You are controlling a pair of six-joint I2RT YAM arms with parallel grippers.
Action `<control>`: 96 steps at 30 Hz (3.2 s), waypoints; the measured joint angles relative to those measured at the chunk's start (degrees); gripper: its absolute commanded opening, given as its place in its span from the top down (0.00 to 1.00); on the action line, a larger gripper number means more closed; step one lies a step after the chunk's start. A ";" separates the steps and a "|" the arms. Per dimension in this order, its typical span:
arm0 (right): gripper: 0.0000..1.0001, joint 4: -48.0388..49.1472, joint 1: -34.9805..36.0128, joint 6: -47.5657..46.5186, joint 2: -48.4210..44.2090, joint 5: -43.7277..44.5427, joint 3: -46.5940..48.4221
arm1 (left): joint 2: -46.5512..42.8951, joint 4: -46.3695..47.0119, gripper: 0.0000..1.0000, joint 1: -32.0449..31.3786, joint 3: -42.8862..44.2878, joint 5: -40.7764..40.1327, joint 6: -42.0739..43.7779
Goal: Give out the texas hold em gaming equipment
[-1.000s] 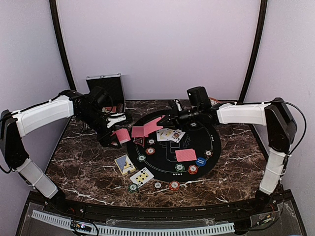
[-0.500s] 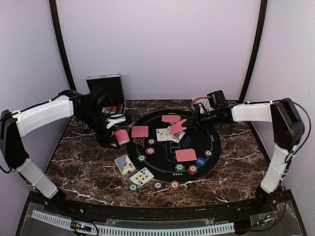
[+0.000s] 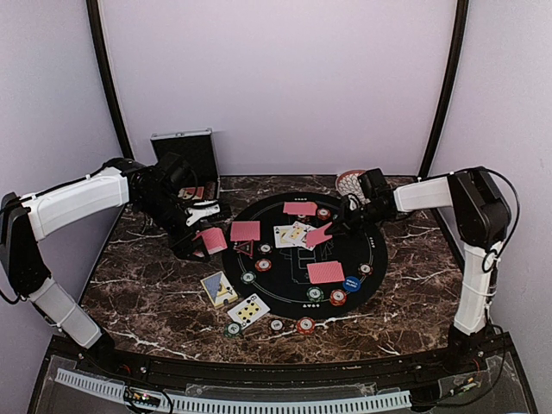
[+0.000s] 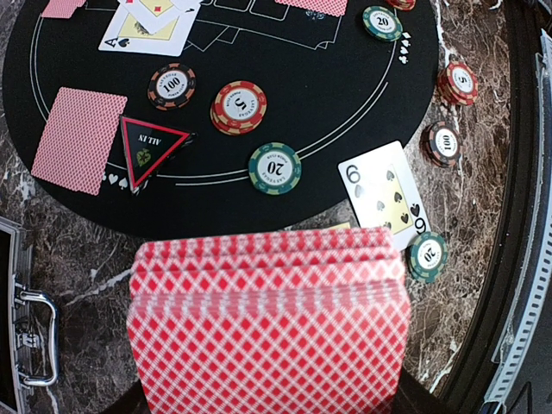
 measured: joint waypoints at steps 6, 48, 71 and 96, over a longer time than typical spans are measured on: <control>0.84 -2.38 -0.26 -2.64 0.39 2.03 2.01 | 0.00 -0.02 1.00 0.00 0.00 0.02 0.00; 0.10 26.21 25.57 20.06 -0.44 -6.03 4.57 | 0.87 0.00 1.00 0.00 0.96 0.90 -0.07; 0.15 32.70 29.44 26.21 9.49 -9.81 13.33 | 2.12 0.11 1.00 0.00 2.43 1.84 -0.50; 0.37 29.99 29.40 25.57 13.09 -11.19 17.49 | 2.93 -0.04 1.00 -0.24 2.86 1.64 -0.50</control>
